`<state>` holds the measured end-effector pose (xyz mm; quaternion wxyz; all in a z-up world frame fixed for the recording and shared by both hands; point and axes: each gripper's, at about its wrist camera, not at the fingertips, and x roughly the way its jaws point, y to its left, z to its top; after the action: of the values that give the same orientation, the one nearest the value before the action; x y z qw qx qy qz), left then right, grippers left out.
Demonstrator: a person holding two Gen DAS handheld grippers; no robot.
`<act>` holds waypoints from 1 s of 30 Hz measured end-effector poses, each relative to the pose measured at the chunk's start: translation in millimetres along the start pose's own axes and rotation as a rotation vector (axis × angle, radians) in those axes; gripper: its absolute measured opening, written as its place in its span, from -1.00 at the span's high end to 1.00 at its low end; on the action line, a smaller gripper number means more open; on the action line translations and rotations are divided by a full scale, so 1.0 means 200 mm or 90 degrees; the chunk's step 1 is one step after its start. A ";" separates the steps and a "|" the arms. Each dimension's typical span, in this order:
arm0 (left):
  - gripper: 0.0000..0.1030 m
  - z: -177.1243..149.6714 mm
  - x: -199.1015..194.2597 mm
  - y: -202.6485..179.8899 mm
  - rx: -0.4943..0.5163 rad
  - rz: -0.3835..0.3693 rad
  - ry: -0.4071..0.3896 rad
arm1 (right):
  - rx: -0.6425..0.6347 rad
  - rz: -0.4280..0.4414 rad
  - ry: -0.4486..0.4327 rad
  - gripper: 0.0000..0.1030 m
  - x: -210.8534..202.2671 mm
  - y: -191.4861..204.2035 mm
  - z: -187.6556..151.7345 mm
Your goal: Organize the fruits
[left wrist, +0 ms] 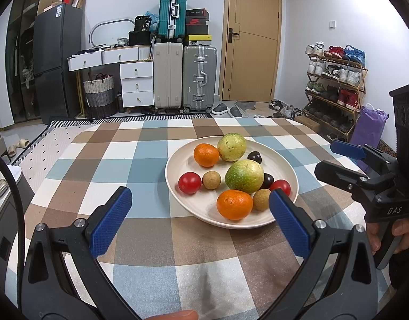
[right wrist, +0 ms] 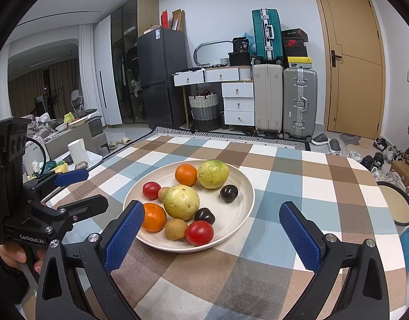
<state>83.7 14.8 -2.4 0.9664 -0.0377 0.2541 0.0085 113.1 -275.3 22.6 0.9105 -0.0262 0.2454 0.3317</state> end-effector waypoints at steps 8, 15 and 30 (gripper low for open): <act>-0.99 0.00 0.00 0.00 0.000 0.001 0.000 | 0.000 0.000 0.003 -1.00 0.00 0.01 -0.01; -0.99 0.00 0.00 0.00 -0.001 0.001 0.000 | 0.000 -0.001 0.002 -1.00 0.00 0.01 -0.01; -0.99 0.00 0.00 0.00 0.000 0.001 0.000 | 0.000 -0.001 0.003 -1.00 0.00 0.01 -0.01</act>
<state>83.7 14.5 -2.0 0.9664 -0.0375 0.2539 0.0093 112.2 -274.1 21.4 0.9102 -0.0269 0.2474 0.3310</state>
